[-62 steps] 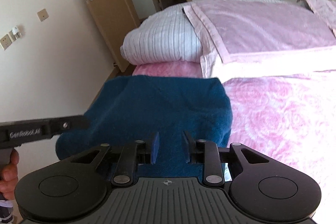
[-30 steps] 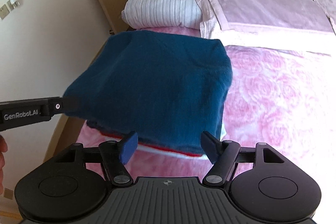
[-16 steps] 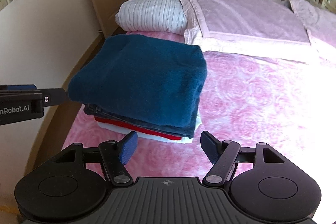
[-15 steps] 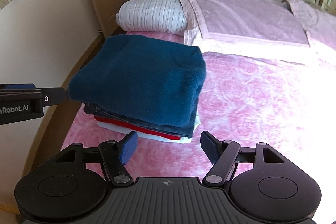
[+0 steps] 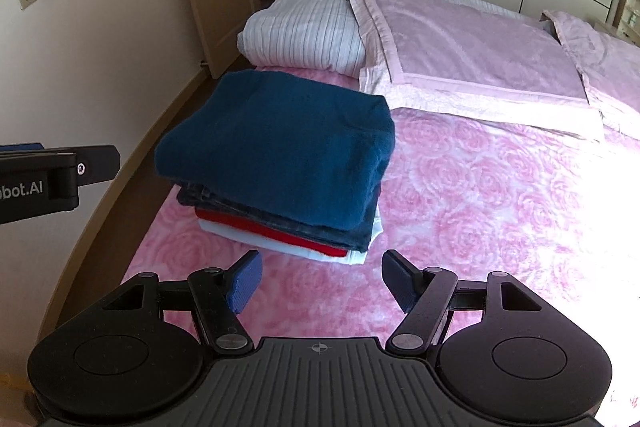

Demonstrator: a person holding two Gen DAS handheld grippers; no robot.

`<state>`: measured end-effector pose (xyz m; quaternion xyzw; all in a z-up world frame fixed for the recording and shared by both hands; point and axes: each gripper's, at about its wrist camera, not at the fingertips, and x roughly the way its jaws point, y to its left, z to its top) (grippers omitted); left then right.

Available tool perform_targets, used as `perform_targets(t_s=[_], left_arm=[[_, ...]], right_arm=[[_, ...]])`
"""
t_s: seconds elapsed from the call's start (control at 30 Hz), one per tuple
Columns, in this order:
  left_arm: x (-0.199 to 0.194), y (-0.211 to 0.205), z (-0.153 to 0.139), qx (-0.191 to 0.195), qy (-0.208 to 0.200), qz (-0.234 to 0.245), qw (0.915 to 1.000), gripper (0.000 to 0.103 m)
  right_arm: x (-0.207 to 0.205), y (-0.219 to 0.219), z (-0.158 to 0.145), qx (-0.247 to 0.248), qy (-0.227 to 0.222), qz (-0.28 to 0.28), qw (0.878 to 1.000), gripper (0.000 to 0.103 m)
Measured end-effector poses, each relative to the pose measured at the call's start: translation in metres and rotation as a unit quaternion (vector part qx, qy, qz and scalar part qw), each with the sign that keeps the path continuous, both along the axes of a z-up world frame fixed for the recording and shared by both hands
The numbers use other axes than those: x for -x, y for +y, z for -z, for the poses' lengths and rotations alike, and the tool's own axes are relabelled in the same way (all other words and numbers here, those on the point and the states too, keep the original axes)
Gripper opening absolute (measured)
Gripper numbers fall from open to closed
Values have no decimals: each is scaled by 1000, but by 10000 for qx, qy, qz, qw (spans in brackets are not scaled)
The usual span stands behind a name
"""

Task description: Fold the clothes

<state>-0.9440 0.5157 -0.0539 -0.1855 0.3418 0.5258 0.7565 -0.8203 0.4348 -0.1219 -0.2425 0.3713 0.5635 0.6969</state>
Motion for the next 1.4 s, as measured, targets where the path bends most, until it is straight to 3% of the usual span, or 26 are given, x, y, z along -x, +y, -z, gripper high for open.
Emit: perform_targets(t_s=[0.43,0.93,1.17,1.4], left_arm=[[-3,-67,5,272,55,-194,9994,74],[6,-168,2,258,86,-167,9995,74],[17,-182,3,224,69,-215,9995,74],[32,-179,16,392,89,-190,9990,74]], right_arm=[[-17,-64,-7,136,318,27,9994,70],[-8,-158,-27,58,425,197,9989,70],[9,-174,-28,27,413,118,9991,70],[17,-175,-10,283,451,256,9983,70]])
